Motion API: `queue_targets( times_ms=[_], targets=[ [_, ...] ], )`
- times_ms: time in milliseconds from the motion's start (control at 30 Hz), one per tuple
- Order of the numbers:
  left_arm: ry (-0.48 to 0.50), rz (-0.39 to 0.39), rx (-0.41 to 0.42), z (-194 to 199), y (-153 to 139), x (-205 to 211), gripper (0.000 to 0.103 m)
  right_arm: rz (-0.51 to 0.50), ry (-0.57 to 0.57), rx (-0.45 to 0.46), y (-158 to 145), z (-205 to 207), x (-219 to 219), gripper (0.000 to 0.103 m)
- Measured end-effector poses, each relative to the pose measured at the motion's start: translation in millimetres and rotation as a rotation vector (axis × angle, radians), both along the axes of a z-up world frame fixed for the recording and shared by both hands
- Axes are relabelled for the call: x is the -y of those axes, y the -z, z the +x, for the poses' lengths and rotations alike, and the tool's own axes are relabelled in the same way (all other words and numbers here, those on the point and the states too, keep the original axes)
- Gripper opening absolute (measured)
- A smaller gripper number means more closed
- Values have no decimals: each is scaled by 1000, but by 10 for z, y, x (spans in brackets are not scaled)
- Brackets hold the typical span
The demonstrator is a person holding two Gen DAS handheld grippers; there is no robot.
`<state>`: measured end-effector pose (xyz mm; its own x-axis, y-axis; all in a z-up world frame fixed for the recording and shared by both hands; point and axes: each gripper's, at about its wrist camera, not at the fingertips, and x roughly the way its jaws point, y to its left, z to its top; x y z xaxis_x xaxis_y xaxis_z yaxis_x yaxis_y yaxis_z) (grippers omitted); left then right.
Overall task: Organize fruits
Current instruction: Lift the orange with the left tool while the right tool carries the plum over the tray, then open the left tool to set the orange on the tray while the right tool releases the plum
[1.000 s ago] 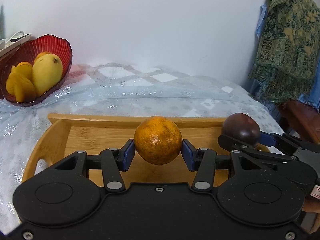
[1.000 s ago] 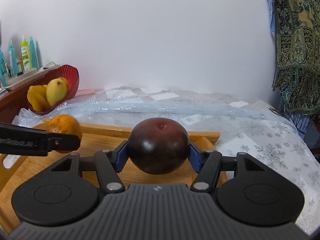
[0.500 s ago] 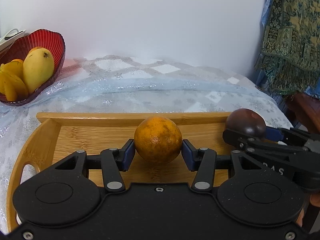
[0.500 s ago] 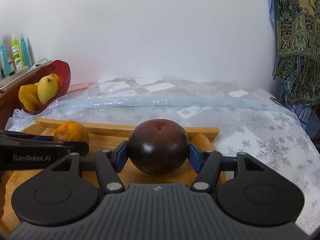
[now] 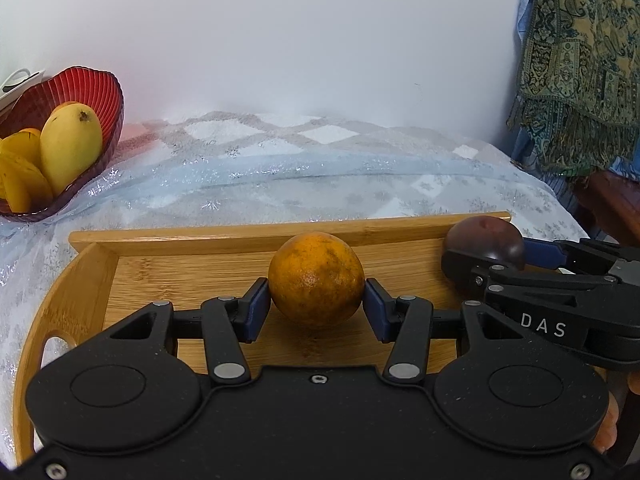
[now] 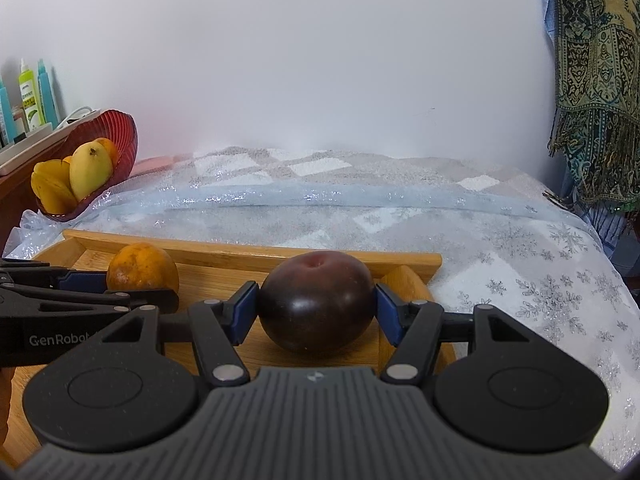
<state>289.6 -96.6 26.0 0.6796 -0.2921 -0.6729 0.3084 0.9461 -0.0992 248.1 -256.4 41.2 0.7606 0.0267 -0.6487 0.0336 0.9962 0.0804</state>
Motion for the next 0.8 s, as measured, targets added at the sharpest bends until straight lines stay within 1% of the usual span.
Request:
queue_targets(
  times_ms=[567, 800],
  targets=[
    [-5, 1, -8, 6, -11, 7, 49, 3, -6, -8, -4, -36, 30, 65],
    [-9, 6, -8, 10, 0, 5, 50, -2, -6, -8, -14, -47, 33, 66]
  ],
)
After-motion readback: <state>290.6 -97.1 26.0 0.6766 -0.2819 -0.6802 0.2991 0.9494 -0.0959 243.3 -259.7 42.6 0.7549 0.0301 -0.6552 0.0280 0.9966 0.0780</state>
